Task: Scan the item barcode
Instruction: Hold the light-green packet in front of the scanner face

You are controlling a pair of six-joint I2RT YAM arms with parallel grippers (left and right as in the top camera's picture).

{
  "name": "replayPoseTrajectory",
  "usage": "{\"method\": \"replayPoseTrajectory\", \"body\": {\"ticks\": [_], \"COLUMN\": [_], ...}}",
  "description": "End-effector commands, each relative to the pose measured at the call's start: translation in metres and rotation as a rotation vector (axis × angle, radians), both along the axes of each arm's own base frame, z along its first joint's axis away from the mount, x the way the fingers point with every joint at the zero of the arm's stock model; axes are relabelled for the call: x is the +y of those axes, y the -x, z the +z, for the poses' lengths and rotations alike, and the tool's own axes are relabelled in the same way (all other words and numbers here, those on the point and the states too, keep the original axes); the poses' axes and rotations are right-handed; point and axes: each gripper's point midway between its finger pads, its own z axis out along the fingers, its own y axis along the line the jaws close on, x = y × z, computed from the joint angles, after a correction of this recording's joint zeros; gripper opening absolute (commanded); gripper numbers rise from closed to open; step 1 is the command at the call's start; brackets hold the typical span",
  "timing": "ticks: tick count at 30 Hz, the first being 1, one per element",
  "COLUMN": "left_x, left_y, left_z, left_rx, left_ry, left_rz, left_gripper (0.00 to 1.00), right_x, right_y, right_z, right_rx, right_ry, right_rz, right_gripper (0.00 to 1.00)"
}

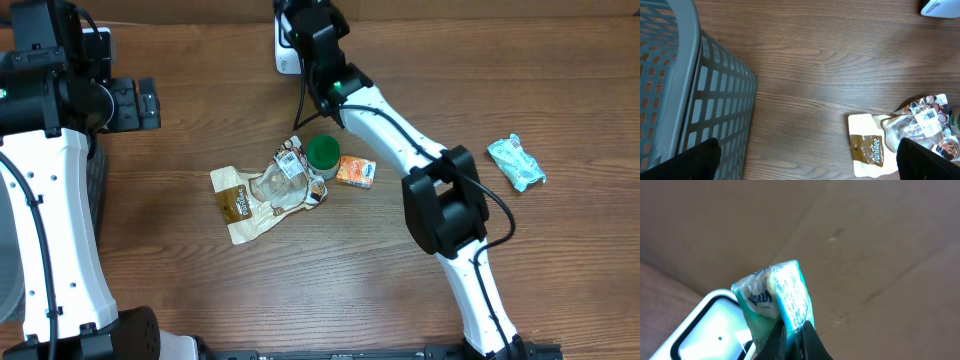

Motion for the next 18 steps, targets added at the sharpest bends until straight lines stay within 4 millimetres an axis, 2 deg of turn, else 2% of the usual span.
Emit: {"method": "replayPoseTrajectory", "body": {"ticks": [1, 8, 18], "left_x": [0.004, 0.004, 0.004], "left_y": [0.001, 0.001, 0.001], "left_z": [0.005, 0.005, 0.005], "left_rx": [-0.014, -0.014, -0.014], "left_ry": [-0.012, -0.012, -0.012], "left_rz": [-0.004, -0.004, -0.004], "left_gripper": [0.99, 0.99, 0.99], "right_x": [0.012, 0.018, 0.019], "right_y": [-0.001, -0.005, -0.006], "right_z": [-0.016, -0.055, -0.056], "right_rx": [-0.006, 0.023, 0.021], "right_ry": [0.128, 0.167, 0.166], "right_rz": [0.058, 0.082, 0.084], "right_gripper": [0.04, 0.04, 0.04]}}
